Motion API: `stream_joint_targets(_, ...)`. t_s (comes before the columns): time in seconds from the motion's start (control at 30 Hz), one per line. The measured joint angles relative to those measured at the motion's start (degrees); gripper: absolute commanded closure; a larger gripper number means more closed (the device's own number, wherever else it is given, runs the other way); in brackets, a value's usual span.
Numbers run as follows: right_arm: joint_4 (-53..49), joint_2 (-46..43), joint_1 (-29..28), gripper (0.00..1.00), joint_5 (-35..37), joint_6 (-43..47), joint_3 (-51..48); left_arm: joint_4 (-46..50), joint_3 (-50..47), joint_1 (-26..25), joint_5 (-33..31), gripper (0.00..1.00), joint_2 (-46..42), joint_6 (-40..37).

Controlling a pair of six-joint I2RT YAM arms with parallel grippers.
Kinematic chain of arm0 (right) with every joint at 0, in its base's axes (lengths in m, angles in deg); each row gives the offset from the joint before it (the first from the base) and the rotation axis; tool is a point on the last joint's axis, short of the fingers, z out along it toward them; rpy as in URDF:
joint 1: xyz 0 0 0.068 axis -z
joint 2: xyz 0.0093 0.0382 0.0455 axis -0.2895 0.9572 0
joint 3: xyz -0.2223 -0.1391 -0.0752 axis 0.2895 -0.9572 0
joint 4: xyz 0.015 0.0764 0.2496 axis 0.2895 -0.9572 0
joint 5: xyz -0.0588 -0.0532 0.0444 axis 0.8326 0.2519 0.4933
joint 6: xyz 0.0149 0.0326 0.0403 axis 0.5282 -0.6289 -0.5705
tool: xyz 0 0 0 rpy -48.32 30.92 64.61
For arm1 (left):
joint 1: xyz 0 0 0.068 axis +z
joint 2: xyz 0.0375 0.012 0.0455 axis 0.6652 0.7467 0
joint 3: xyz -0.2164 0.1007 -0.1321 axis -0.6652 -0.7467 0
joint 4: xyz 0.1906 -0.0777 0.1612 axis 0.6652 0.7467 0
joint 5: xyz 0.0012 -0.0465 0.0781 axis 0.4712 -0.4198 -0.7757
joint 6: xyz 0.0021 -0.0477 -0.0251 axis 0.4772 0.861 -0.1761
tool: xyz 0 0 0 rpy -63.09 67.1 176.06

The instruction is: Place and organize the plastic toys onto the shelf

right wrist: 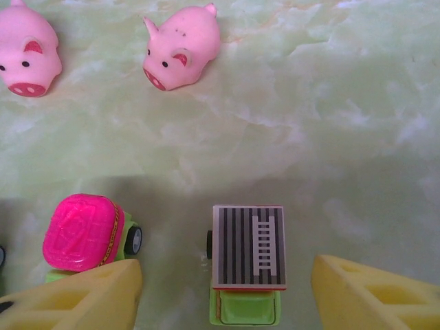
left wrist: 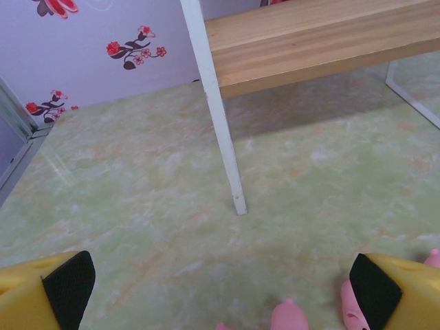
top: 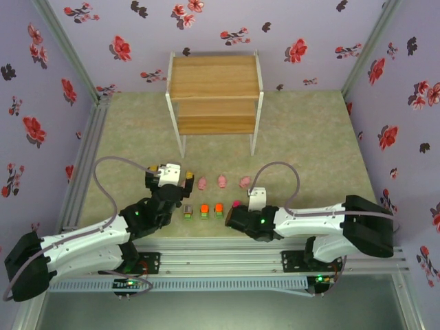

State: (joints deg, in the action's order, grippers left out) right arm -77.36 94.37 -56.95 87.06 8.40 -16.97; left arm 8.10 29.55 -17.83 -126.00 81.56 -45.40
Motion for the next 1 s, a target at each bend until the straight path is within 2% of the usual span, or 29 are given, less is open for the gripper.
stream_joint_targets(0.53,0.61,0.57,-0.28,0.57,-0.42,-3.43,-1.33,0.59,0.02,0.57,0.63,0.0,0.02,0.42)
stream_joint_targets(1.0,1.22,3.1,-1.11,0.61,-0.57,-5.25,-2.4,0.7,0.42,1.05,1.36,0.0,1.53,1.22)
